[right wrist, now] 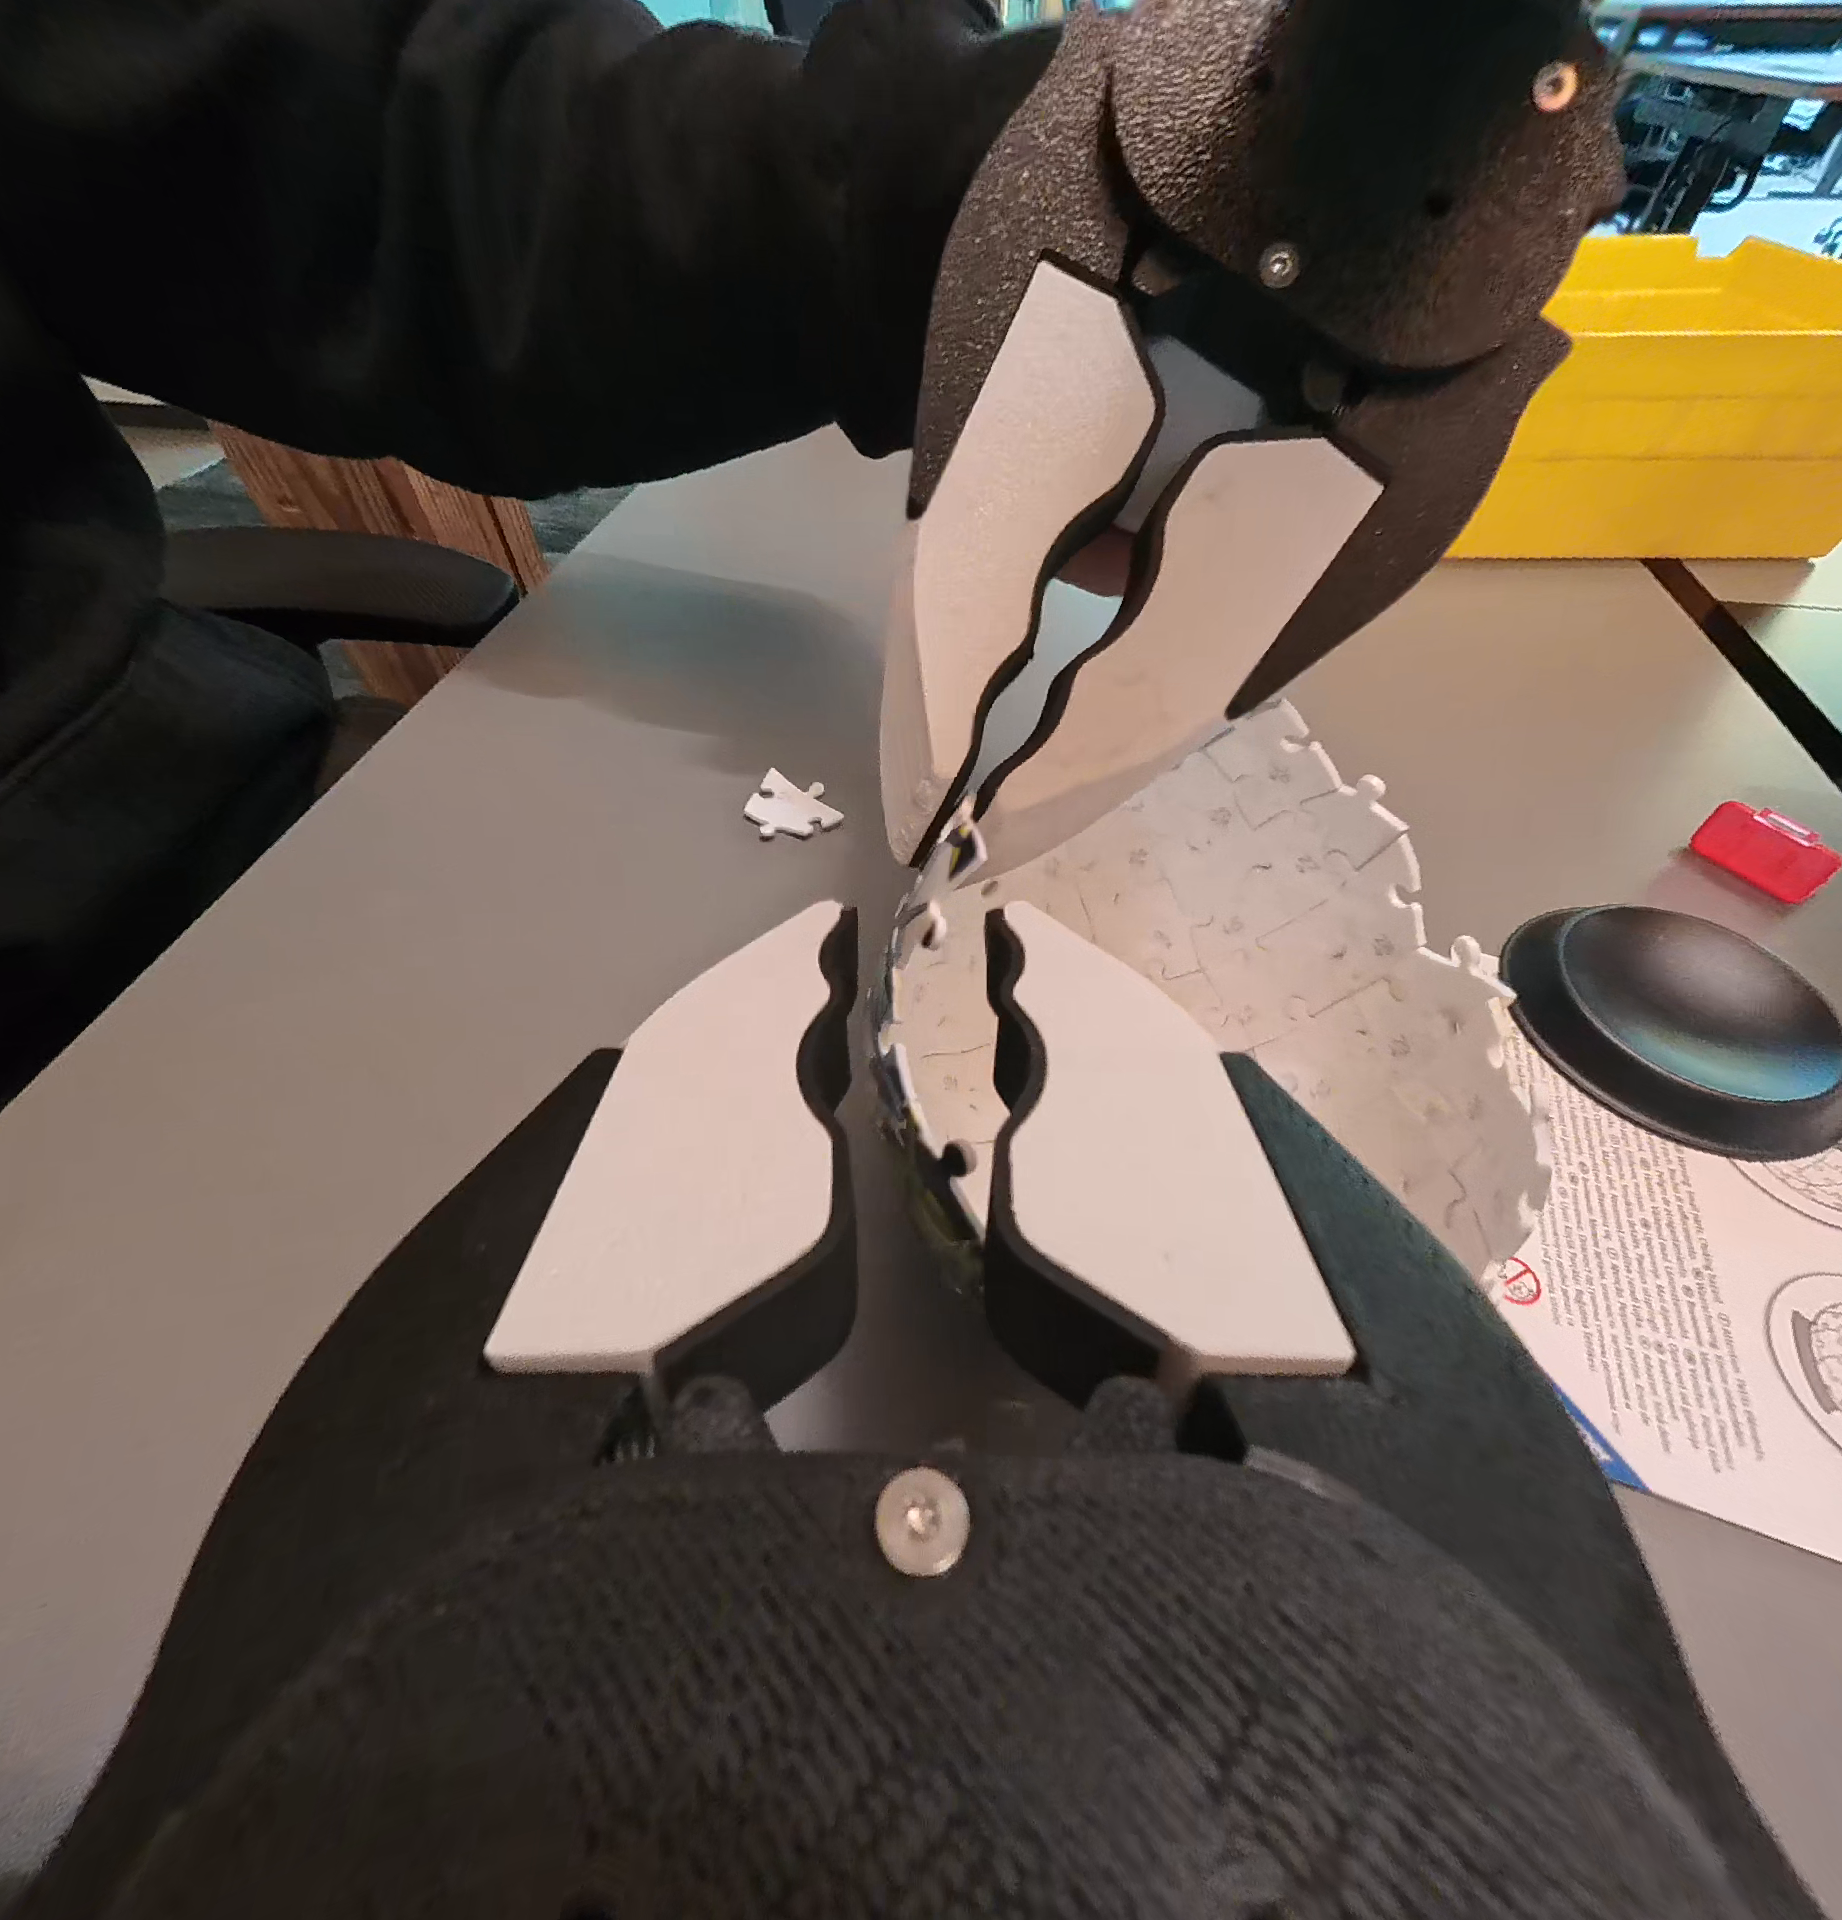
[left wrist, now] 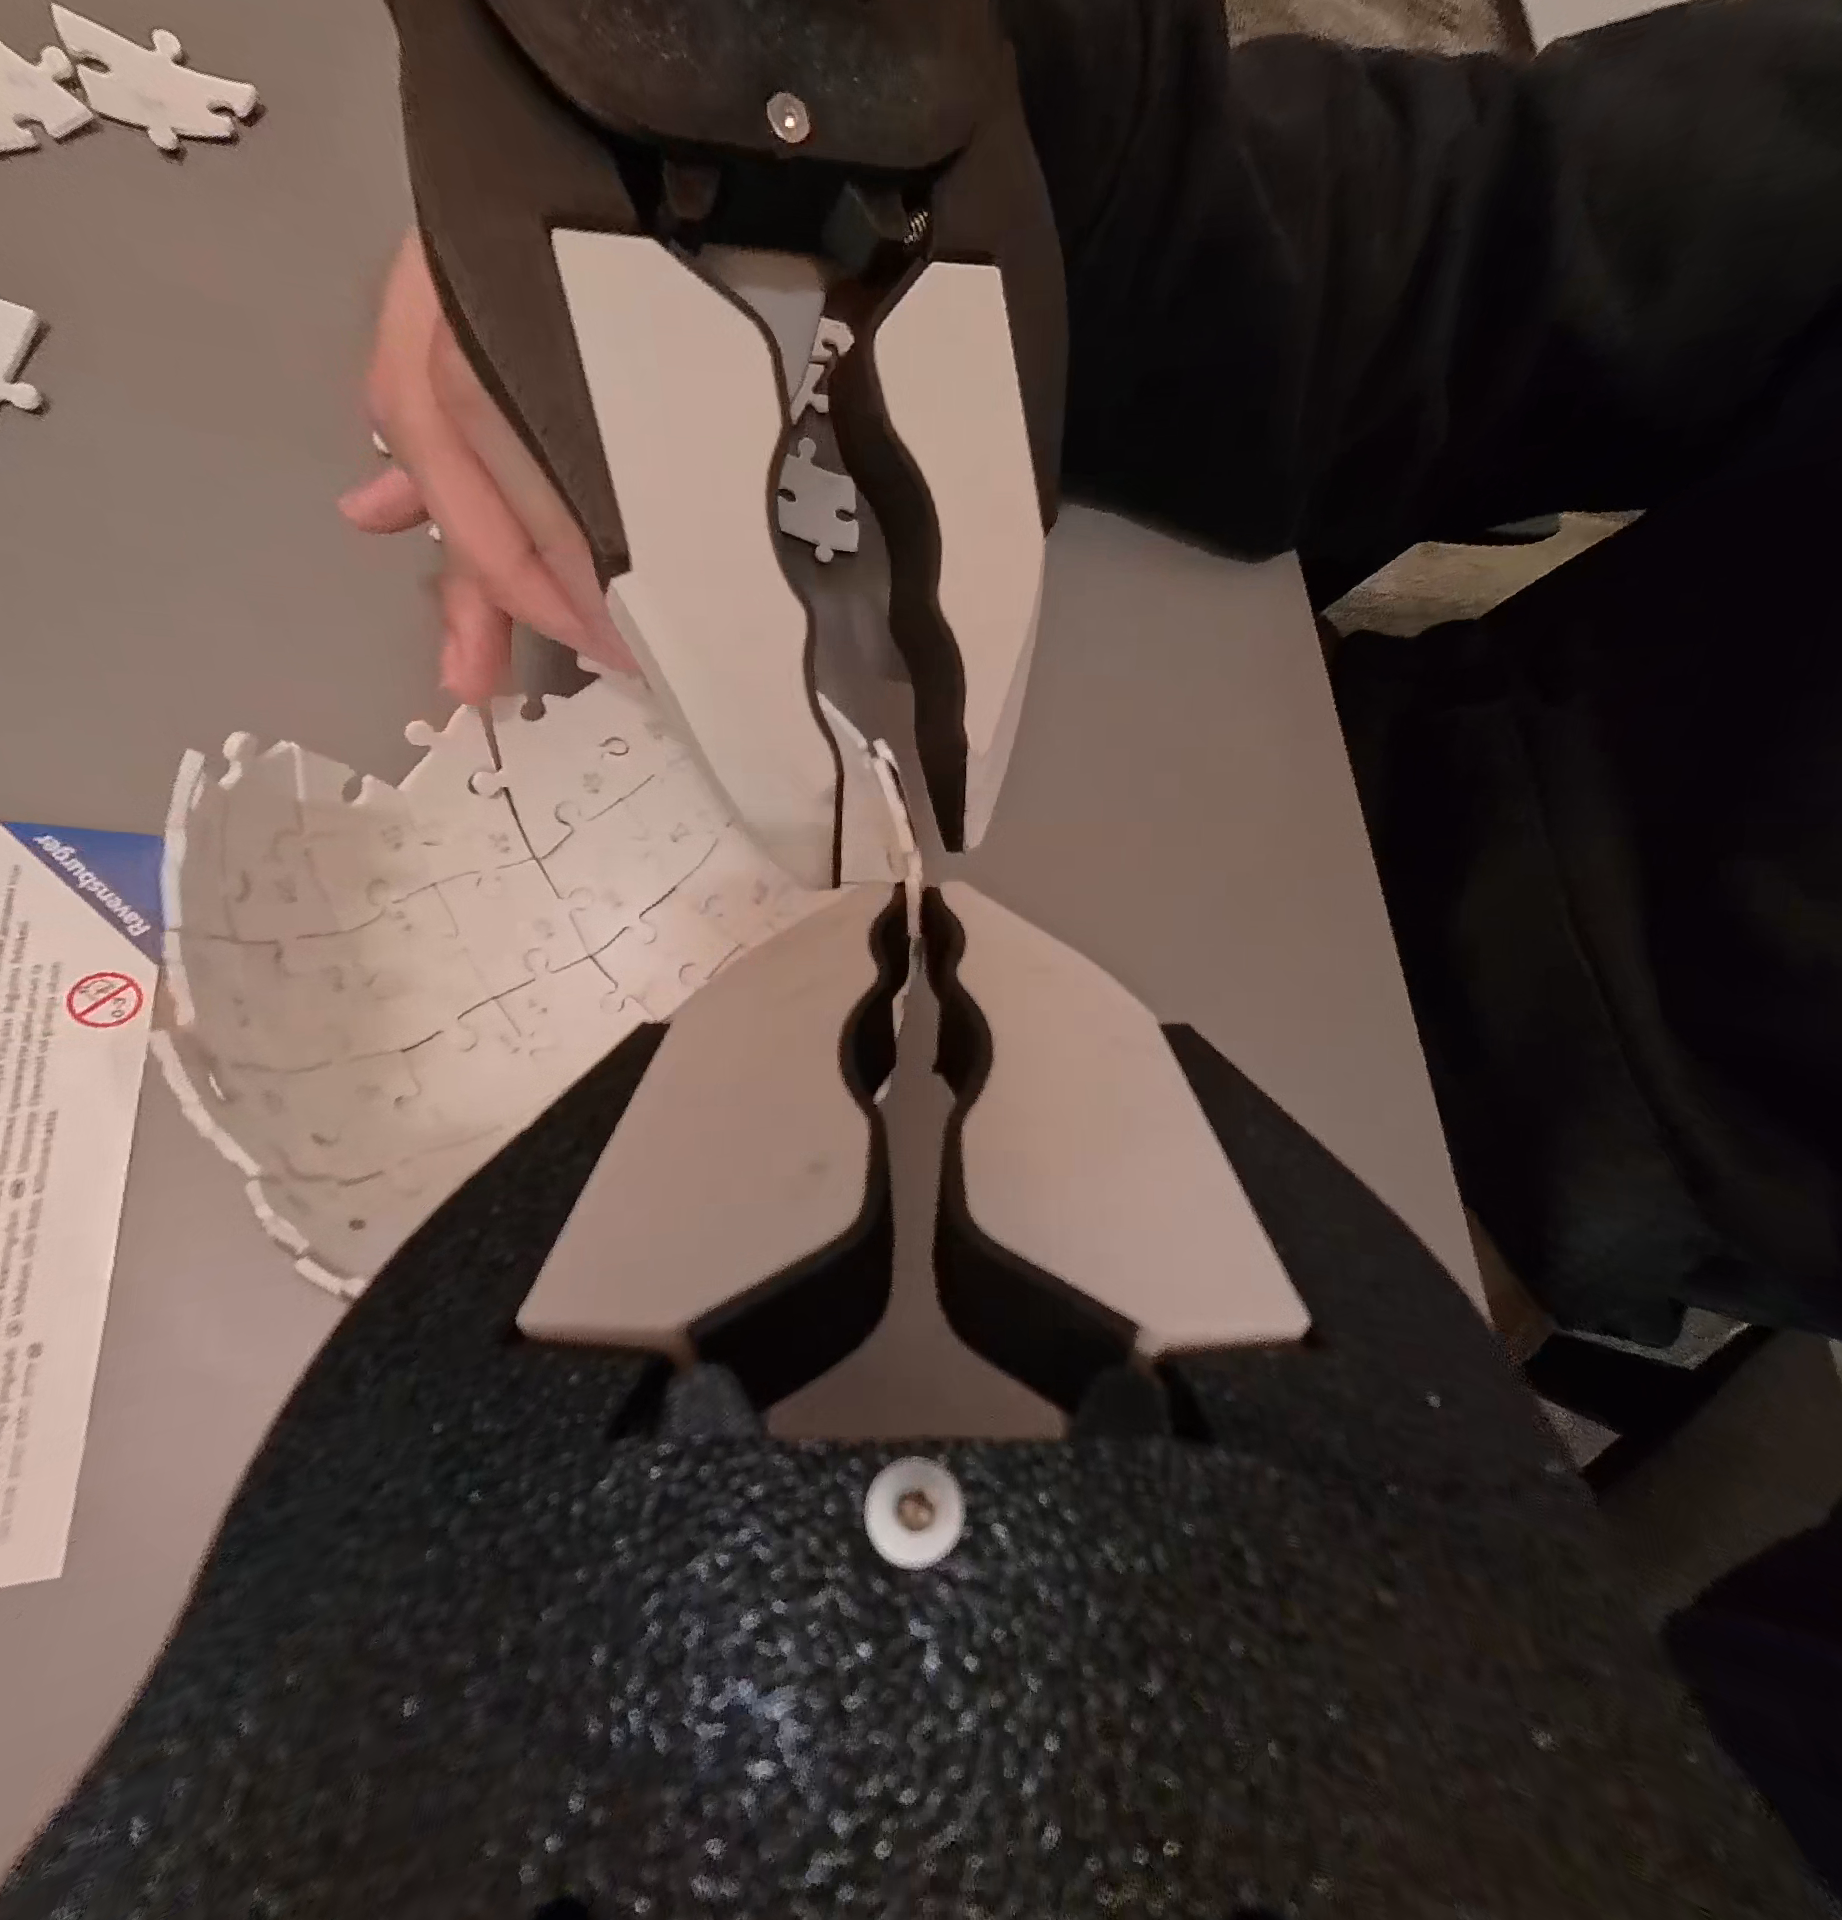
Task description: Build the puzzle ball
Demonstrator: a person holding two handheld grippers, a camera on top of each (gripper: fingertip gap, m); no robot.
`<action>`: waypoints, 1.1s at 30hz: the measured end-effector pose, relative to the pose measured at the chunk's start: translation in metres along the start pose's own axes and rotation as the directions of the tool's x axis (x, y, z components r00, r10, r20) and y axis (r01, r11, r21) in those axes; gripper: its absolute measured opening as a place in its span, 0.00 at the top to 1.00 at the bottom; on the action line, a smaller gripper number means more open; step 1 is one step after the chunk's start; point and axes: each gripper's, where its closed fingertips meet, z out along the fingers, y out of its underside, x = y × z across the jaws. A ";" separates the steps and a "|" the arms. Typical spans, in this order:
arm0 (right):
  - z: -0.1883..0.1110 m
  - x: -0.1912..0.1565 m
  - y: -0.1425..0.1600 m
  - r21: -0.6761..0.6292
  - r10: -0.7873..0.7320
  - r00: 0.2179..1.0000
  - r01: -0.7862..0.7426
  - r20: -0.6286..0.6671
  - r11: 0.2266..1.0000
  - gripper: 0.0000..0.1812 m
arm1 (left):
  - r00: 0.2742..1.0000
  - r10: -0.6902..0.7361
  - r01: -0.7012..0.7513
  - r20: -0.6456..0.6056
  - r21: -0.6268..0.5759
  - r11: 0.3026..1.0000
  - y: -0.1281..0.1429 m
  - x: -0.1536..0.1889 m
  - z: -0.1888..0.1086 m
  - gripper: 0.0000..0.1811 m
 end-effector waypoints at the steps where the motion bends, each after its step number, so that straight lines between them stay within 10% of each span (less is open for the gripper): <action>1: 0.000 0.000 0.001 -0.008 -0.001 1.000 0.001 -0.002 1.000 0.87 | 1.000 -0.014 0.014 -0.008 0.005 1.000 0.000 0.000 0.000 0.99; 18: -0.001 0.001 -0.003 0.041 0.013 1.000 -0.014 0.012 0.999 0.98 | 0.998 -0.067 0.067 -0.012 0.068 0.995 -0.008 0.000 -0.009 0.87; 33: 0.000 0.000 -0.003 0.041 0.032 0.999 -0.033 0.026 0.999 0.98 | 0.993 0.057 -0.055 0.102 -0.024 0.998 -0.003 -0.001 -0.006 0.99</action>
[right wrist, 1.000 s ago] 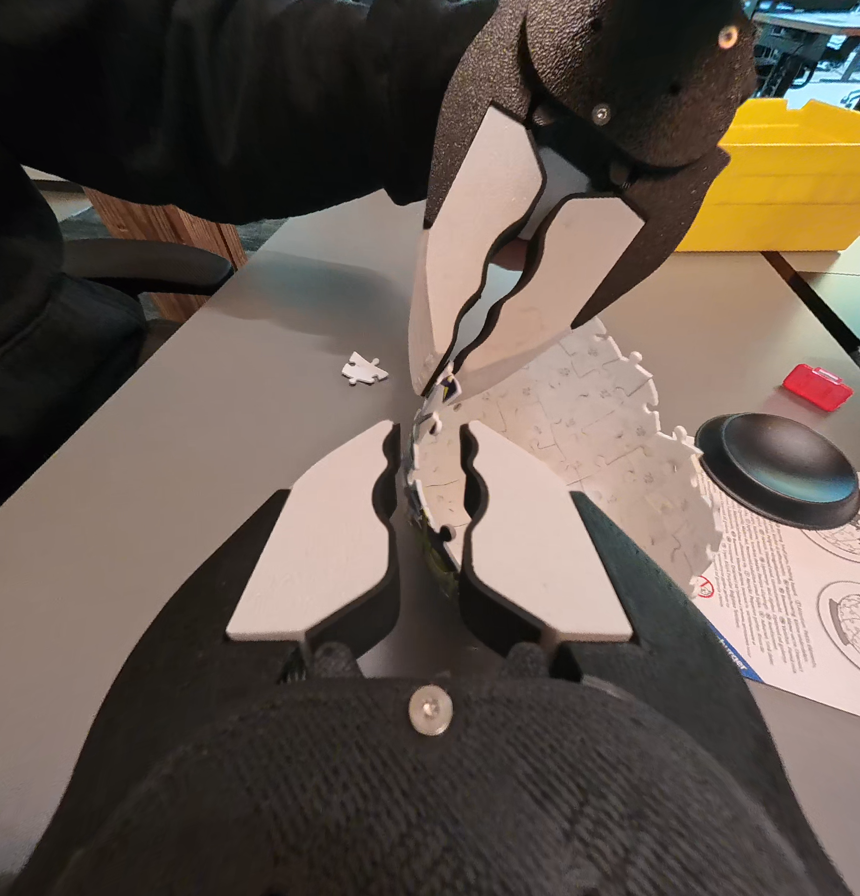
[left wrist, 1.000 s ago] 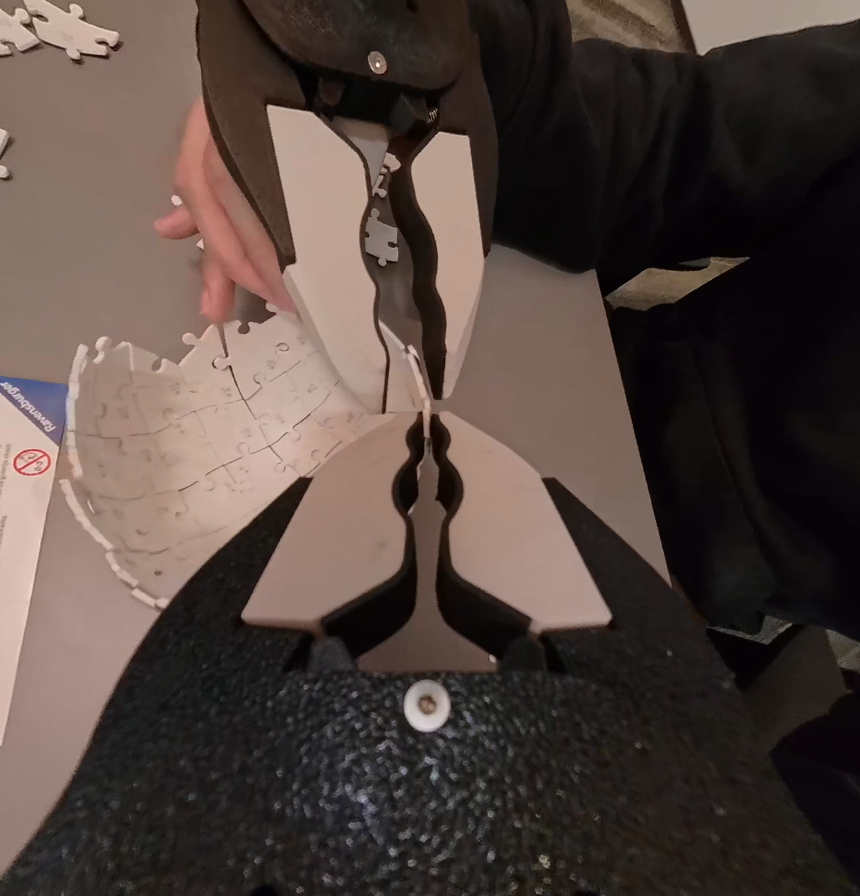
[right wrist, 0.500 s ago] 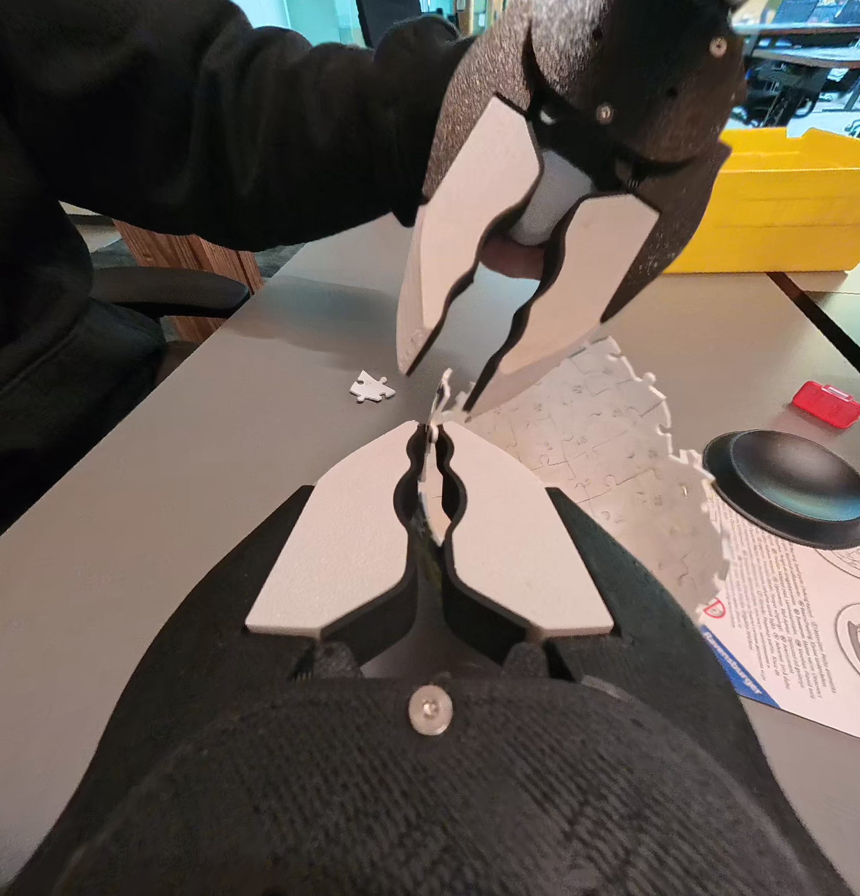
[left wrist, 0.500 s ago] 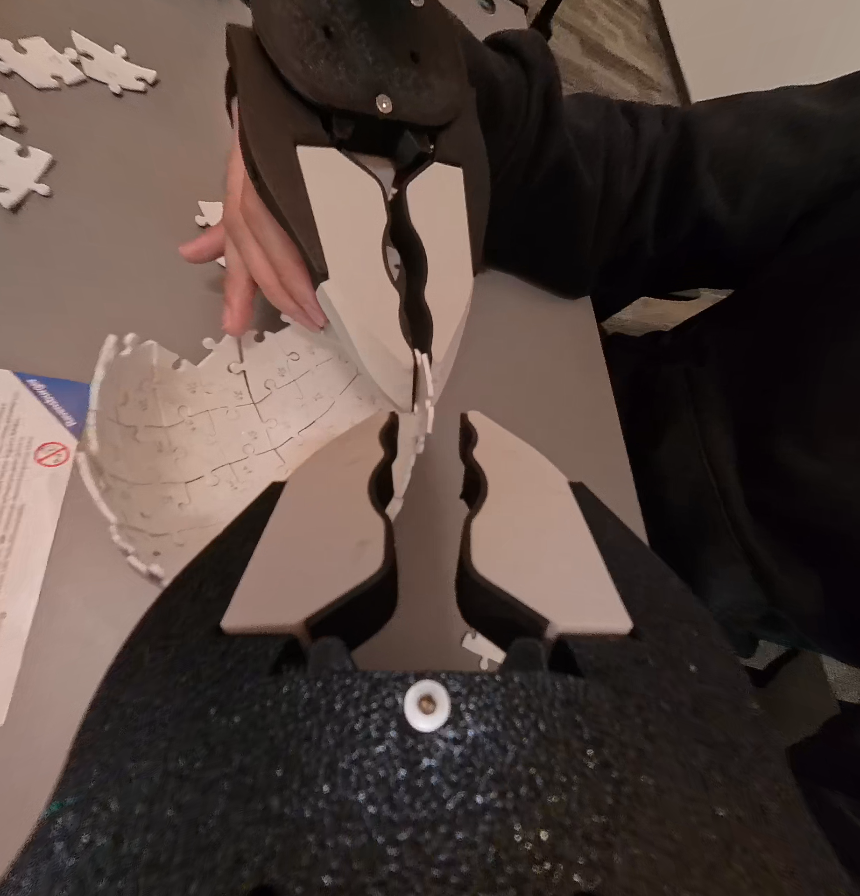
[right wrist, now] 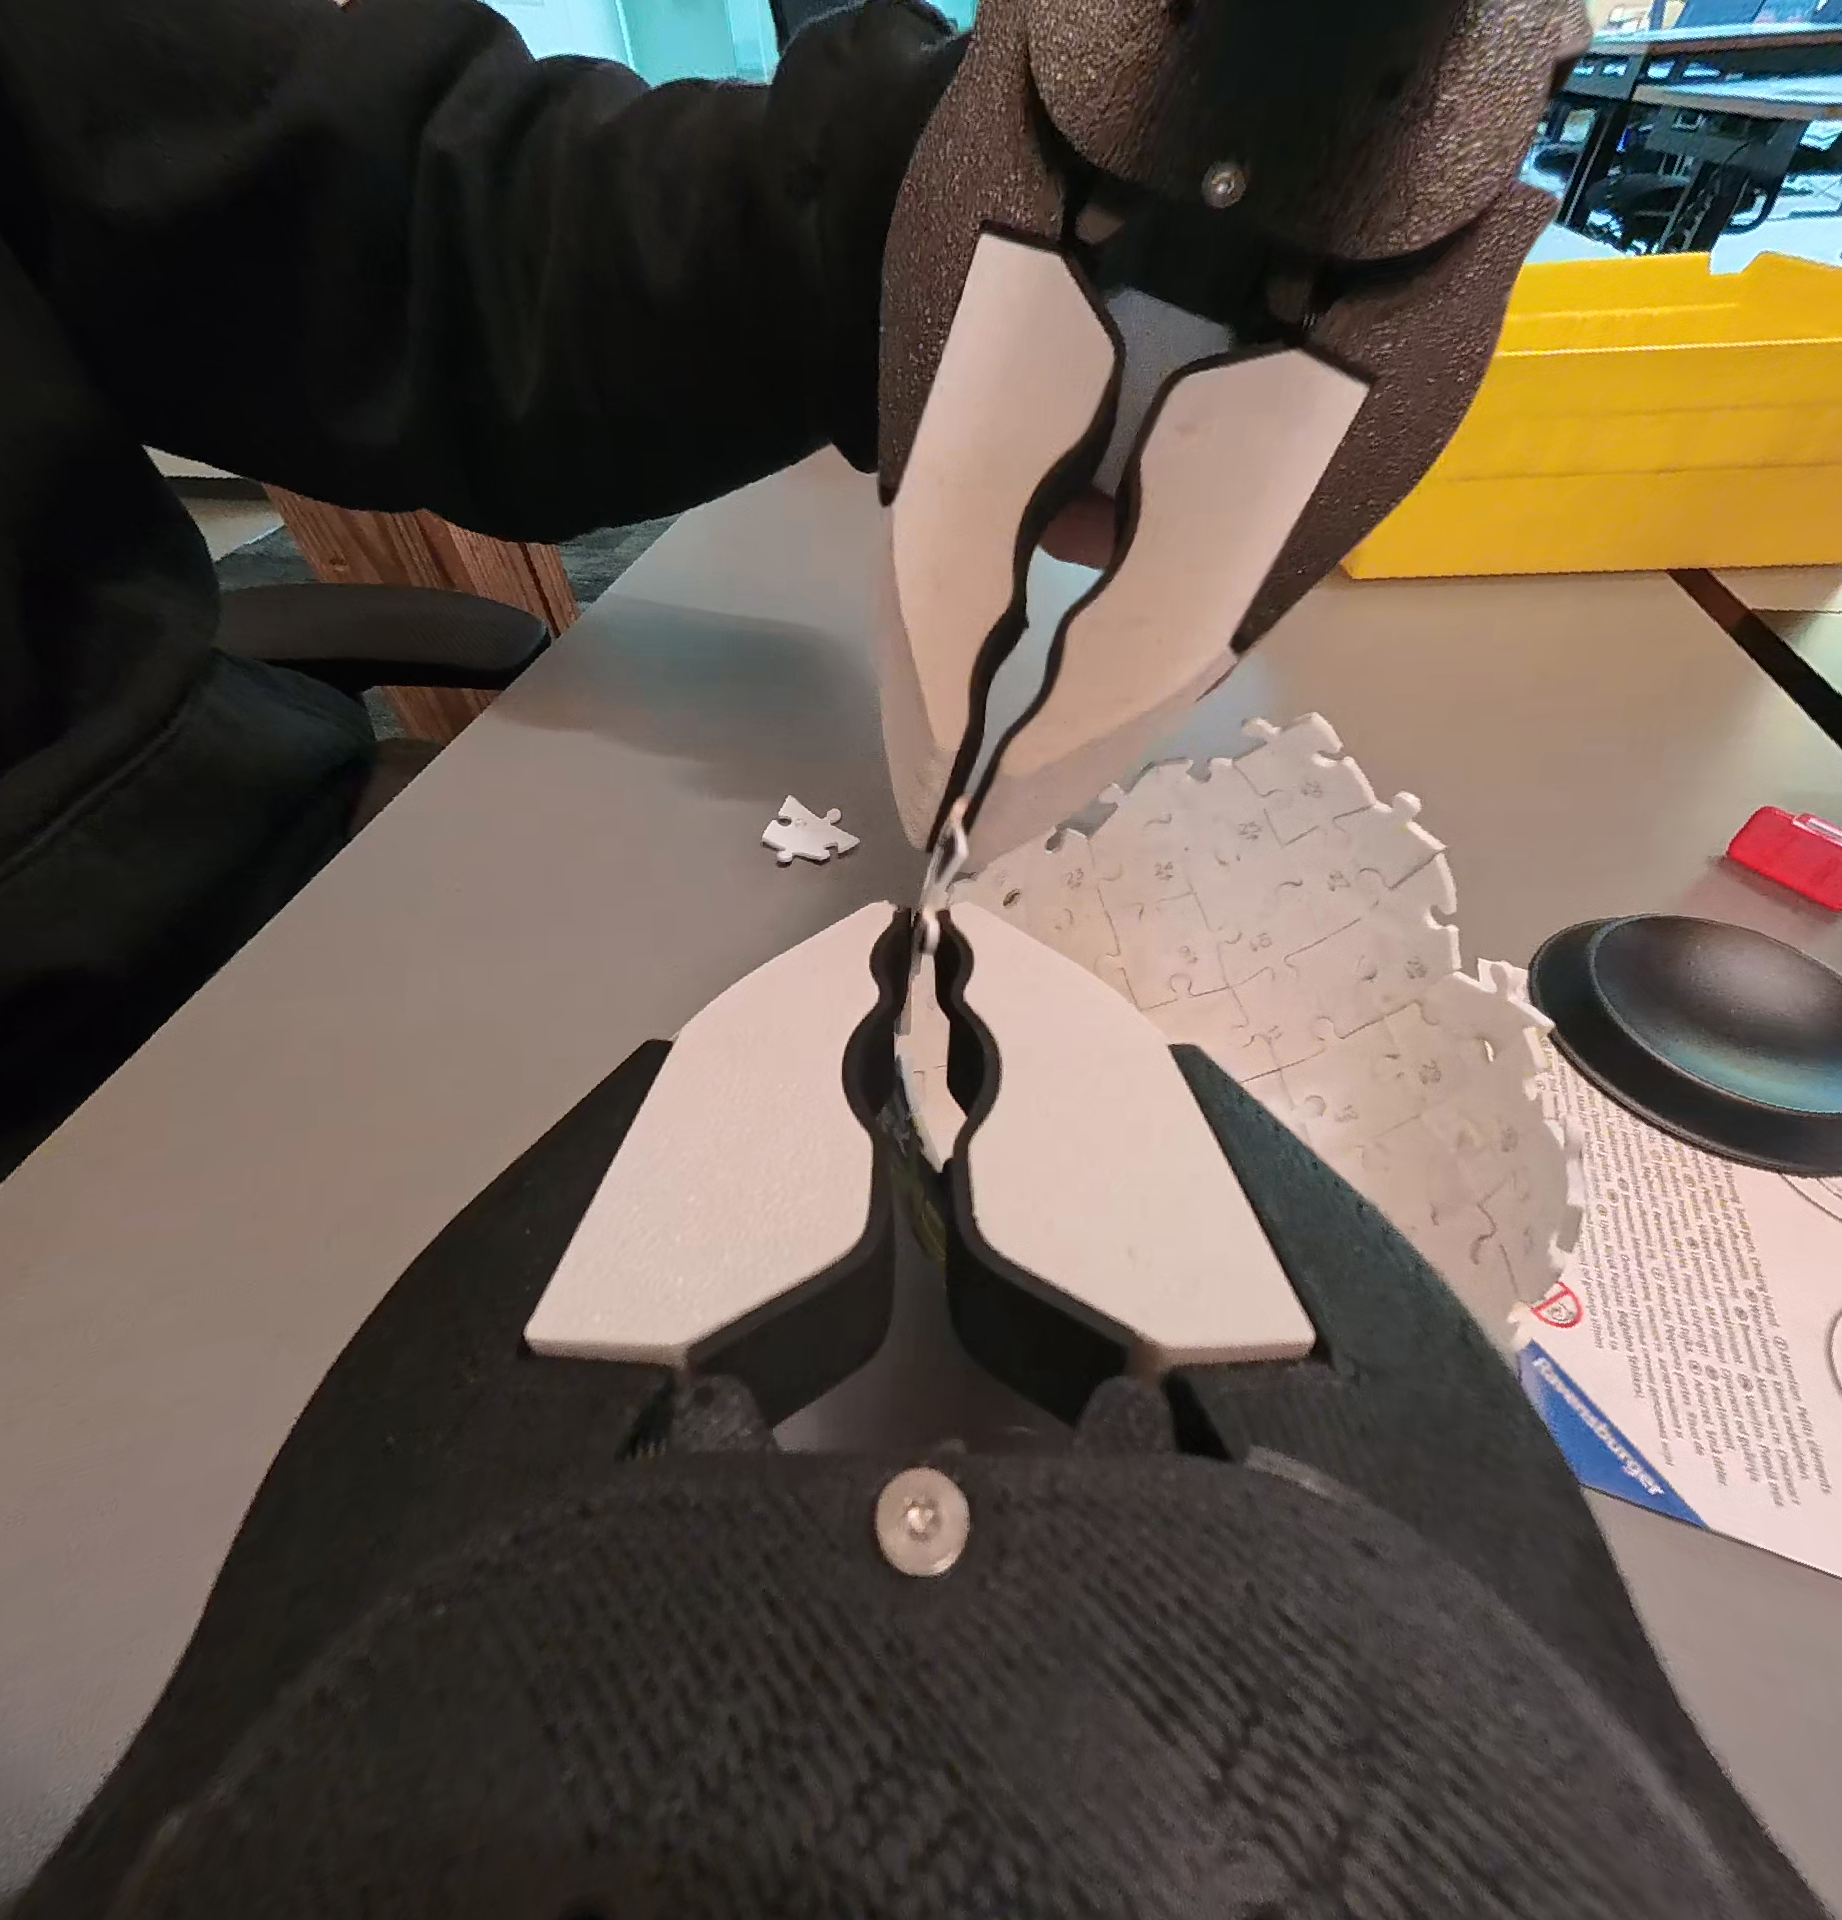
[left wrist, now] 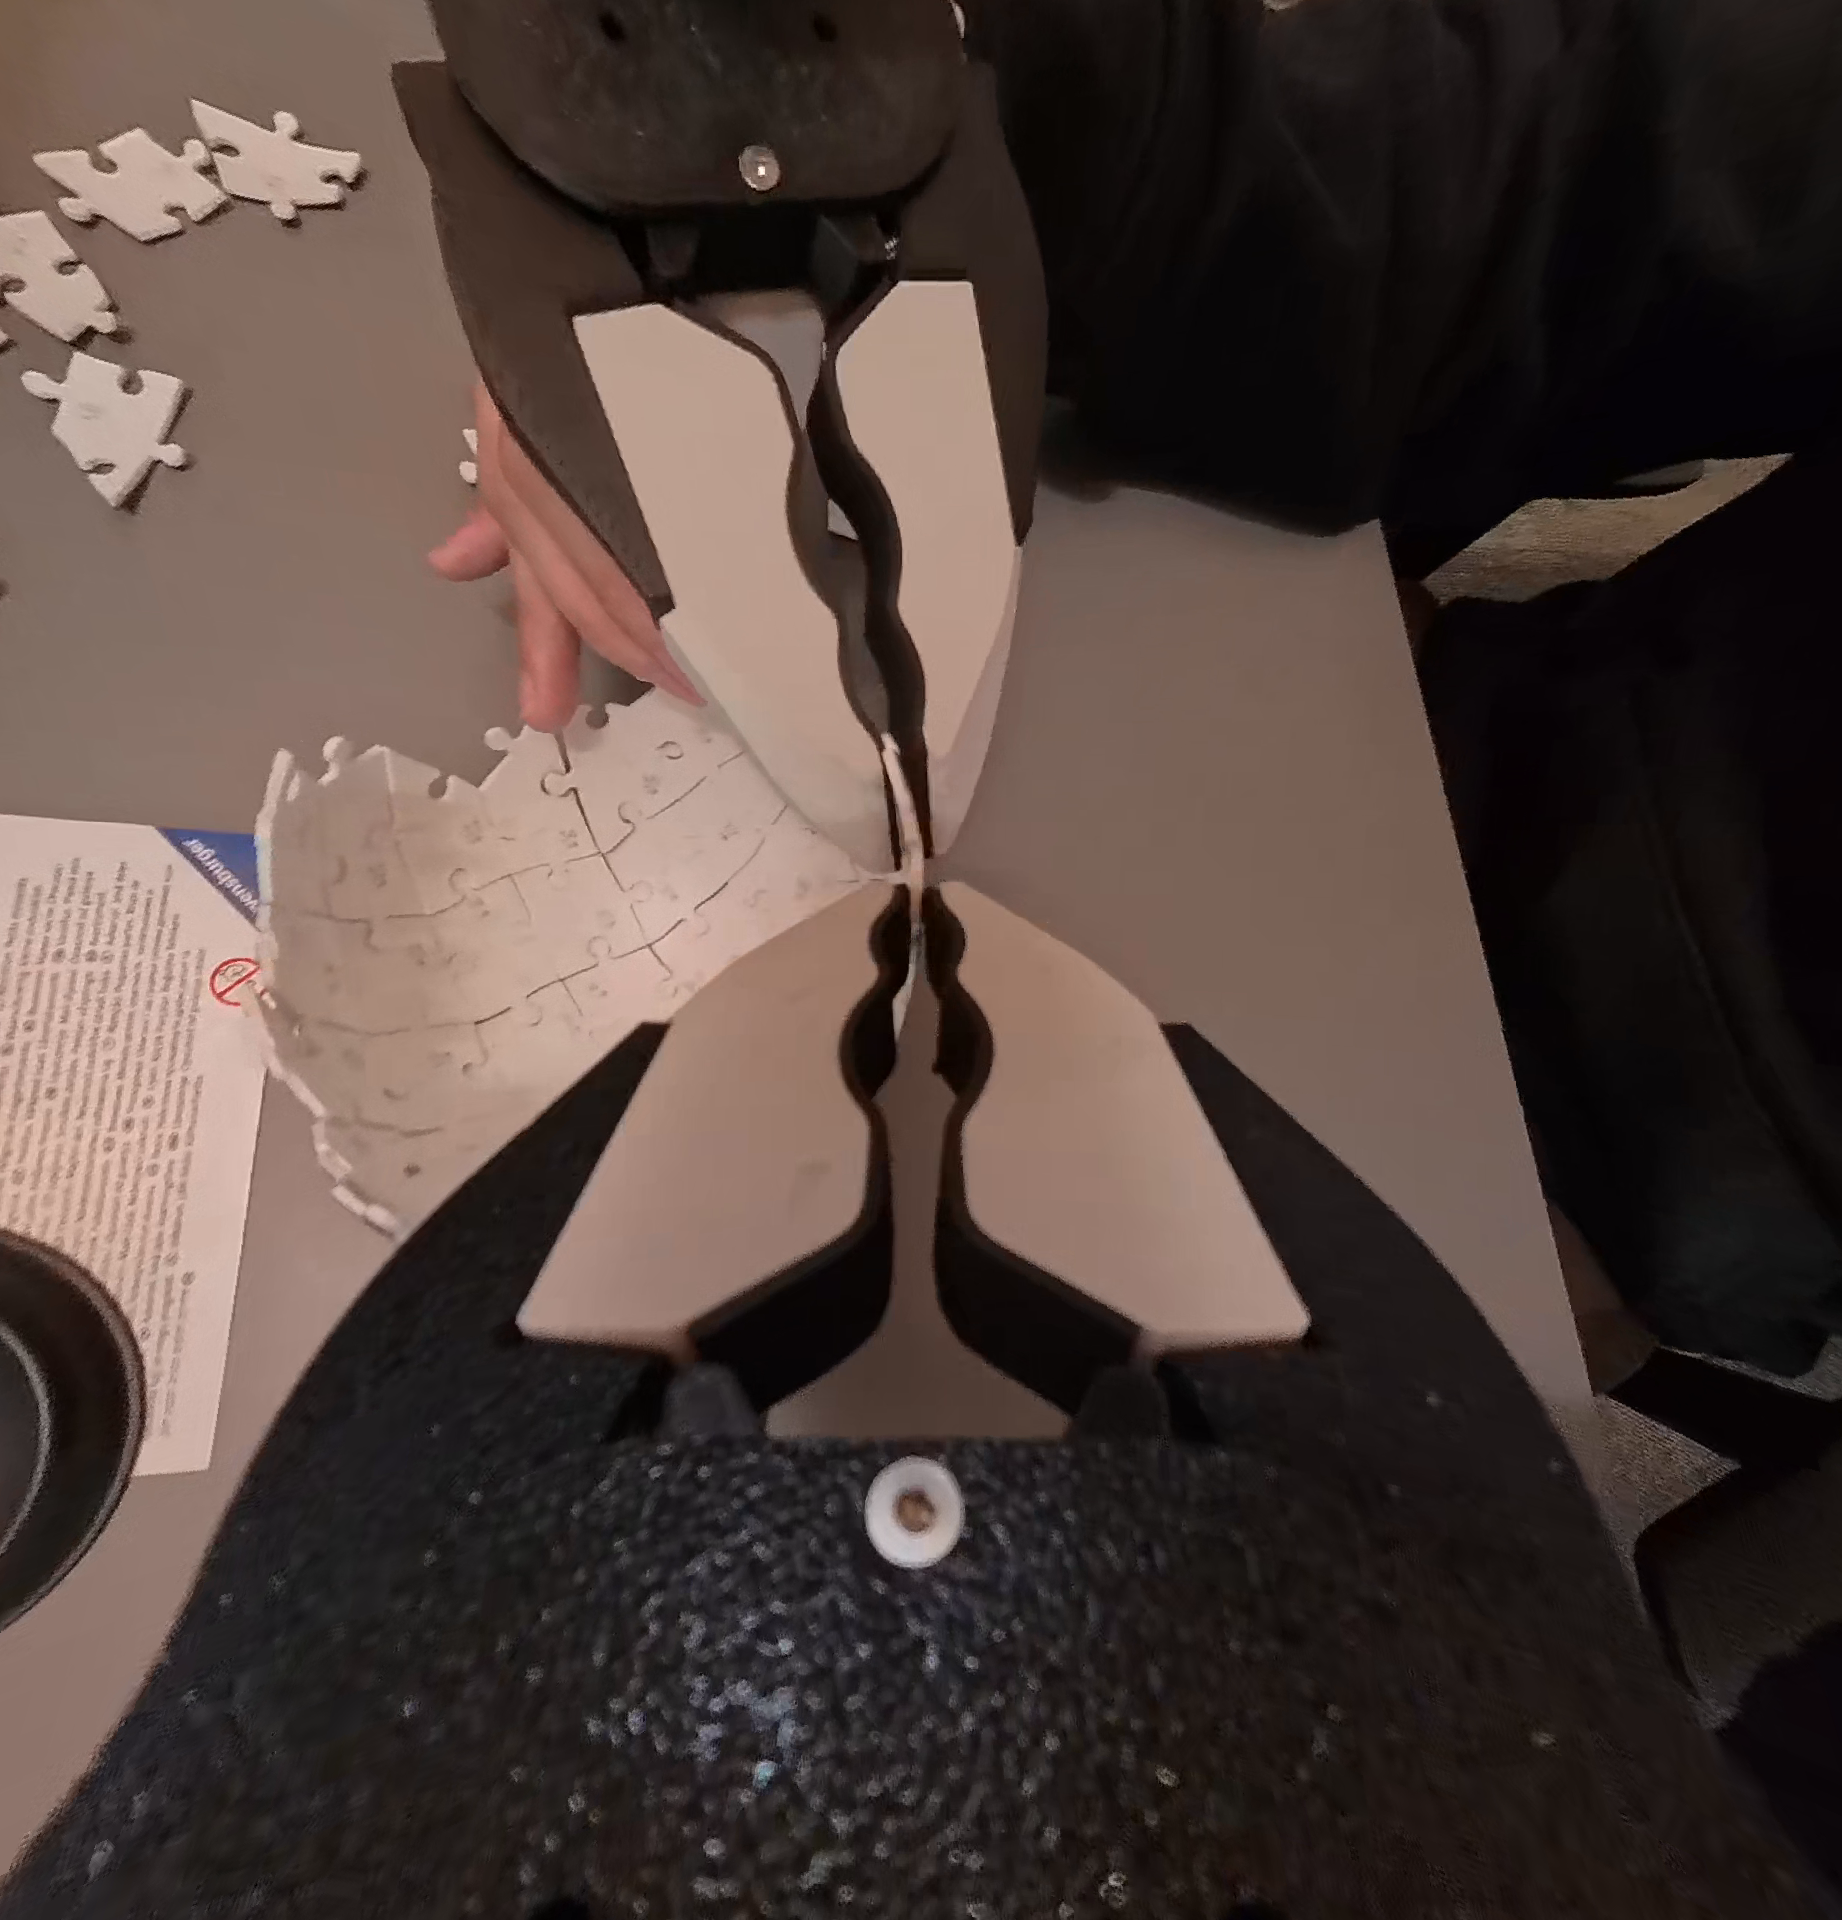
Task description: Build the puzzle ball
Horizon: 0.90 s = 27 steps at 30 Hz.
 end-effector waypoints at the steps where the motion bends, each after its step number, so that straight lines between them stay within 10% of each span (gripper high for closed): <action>1: 0.000 0.000 0.000 0.000 -0.004 1.000 0.004 -0.002 1.000 0.97 | 1.000 -0.007 0.008 -0.008 0.002 1.000 0.000 0.000 0.001 0.99; 27: -0.013 0.009 -0.013 0.093 0.090 0.995 -0.087 -0.029 0.992 0.97 | 0.961 -0.196 0.203 -0.195 0.016 0.979 0.001 0.001 0.002 0.99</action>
